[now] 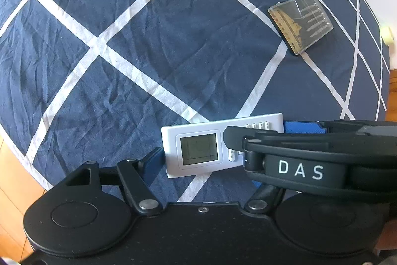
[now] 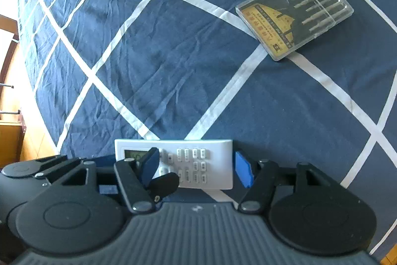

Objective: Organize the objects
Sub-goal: 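Lift the white screen remote with the right gripper and carry it over the box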

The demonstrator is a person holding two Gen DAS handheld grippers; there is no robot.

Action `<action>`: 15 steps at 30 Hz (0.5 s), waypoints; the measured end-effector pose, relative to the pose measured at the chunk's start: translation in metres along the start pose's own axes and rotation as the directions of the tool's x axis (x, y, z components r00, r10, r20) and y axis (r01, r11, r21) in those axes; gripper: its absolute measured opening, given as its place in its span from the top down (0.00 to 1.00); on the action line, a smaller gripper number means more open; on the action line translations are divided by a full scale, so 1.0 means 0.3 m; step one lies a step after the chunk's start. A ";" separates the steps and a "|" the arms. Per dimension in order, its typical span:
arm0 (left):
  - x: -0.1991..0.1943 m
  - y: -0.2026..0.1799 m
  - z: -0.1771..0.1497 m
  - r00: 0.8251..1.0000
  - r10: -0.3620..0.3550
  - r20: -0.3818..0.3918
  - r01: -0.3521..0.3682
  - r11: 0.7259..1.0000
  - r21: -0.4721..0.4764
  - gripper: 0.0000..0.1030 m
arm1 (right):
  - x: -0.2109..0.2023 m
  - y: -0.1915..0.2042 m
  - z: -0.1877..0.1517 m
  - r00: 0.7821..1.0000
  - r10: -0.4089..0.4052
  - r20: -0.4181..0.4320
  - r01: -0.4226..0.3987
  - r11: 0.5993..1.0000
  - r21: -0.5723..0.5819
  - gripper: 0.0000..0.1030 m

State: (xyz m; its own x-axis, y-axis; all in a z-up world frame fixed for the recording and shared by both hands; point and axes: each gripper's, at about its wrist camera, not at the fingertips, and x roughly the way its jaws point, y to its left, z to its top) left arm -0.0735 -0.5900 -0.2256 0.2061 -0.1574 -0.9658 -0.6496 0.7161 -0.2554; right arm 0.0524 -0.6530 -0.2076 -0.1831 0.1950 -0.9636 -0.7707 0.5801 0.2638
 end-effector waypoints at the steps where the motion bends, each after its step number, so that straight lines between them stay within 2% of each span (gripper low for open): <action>1: -0.001 0.000 0.002 1.000 0.003 -0.002 -0.003 1.000 0.003 0.33 | 0.000 0.001 0.001 1.000 0.000 -0.001 0.000 1.000 0.002 0.37; 7: -0.035 -0.011 0.039 1.000 0.019 0.014 -0.019 0.999 0.029 0.33 | -0.016 0.015 0.016 1.000 0.013 0.017 -0.014 0.999 0.031 0.37; 8: -0.045 -0.012 0.049 0.999 0.023 0.033 -0.023 1.000 0.008 0.33 | -0.026 0.018 0.022 1.000 0.015 0.025 -0.016 0.999 0.036 0.37; 15: -0.142 0.006 0.128 0.996 0.046 0.078 -0.049 0.998 0.036 0.33 | -0.081 0.086 0.088 0.996 0.026 0.081 -0.031 0.998 0.062 0.38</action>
State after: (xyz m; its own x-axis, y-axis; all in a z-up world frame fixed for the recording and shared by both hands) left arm -0.0554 -0.5560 -0.1833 0.2324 -0.0712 -0.9700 -0.6323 0.7467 -0.2063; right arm 0.0531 -0.6219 -0.1763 -0.1534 0.2735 -0.9496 -0.7252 0.6216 0.2962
